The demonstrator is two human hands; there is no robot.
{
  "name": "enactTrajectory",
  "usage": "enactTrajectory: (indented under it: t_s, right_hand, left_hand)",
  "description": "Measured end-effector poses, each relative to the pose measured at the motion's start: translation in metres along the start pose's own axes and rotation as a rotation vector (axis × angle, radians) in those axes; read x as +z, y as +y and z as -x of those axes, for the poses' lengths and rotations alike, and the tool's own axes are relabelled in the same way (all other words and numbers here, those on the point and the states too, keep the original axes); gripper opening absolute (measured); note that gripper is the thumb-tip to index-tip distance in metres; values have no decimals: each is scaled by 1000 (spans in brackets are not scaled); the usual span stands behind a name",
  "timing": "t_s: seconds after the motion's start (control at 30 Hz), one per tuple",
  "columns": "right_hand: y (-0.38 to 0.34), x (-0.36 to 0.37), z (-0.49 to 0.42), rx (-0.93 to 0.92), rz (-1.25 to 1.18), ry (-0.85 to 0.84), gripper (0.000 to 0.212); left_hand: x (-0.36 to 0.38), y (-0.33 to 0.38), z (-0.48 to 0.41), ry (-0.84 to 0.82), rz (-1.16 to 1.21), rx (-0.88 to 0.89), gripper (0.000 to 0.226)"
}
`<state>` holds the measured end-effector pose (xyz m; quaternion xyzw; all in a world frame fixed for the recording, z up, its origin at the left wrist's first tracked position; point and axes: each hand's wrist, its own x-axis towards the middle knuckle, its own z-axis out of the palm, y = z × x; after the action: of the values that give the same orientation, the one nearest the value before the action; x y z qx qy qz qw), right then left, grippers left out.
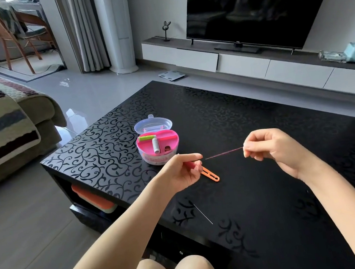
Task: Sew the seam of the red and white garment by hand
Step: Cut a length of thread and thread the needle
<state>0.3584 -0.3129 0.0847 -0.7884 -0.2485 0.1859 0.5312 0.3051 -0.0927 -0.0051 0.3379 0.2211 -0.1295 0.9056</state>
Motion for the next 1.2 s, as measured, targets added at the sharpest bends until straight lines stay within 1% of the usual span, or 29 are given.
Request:
enactTrajectory:
  t_s: [0.1, 0.17, 0.27, 0.33, 0.43, 0.5, 0.57, 0.63, 0.7, 0.77, 0.8, 0.87, 0.93, 0.97, 1.03, 1.07, 1.1, 1.13, 1.17, 1.2]
  right_hand:
    - [8, -14, -4, 35, -150, 119, 23]
    - [18, -25, -12, 77, -224, 231, 24]
    - [45, -41, -24, 182, -249, 387, 23]
    - [67, -52, -31, 278, -205, 479, 21]
    - [103, -69, -37, 413, -121, 638, 20]
    - [126, -81, -40, 502, -73, 750, 18]
    - [143, -91, -39, 570, -31, 854, 15]
    - [156, -98, -36, 621, 26, 954, 16]
    - [164, -106, -30, 655, 138, 1024, 18]
    - [168, -109, -23, 677, 282, 1008, 19]
    - [171, -110, -21, 690, 358, 958, 21]
    - [174, -108, -21, 731, 495, 790, 26]
    - [179, -105, -24, 777, 585, 662, 44]
    - [178, -102, -27, 805, 607, 660, 49]
    - [173, -92, -31, 839, 678, 747, 45]
    - [167, -85, -32, 818, 734, 813, 42]
    - [161, -76, -33, 743, 799, 884, 39]
    - [155, -67, -34, 609, 857, 941, 36]
    - [148, -54, -35, 421, 864, 967, 36]
    - [141, -40, -35, 231, 802, 927, 41]
  left_hand:
    - [-4, -6, -6, -20, 121, -17, 5]
    - [-7, -10, -8, -31, 137, -11, 6]
    - [-12, -8, -9, -11, 146, 24, 11]
    - [-17, -3, -6, -13, 166, 44, 14]
    - [-24, 5, 0, 5, 236, 62, 8]
    - [-30, 11, 4, 19, 266, 81, 10]
    - [-36, 14, 8, 24, 259, 99, 10]
    - [-41, 17, 10, 26, 231, 116, 6]
    - [-46, 20, 11, 48, 187, 130, 11]
    - [-49, 25, 11, 111, 122, 138, 5]
    - [-50, 26, 11, 147, 79, 135, 5]
    - [-50, 29, 11, 192, -18, 120, 10]
    - [-46, 30, 11, 210, -106, 113, 11]
    - [-43, 30, 11, 218, -147, 115, 12]
    - [-35, 29, 10, 234, -246, 131, 16]
    - [-31, 29, 10, 235, -294, 139, 17]
    - [-26, 28, 9, 231, -335, 142, 18]
    - [-22, 27, 9, 223, -371, 138, 19]
    - [-18, 26, 9, 214, -407, 131, 20]
    - [-14, 24, 8, 202, -441, 123, 20]
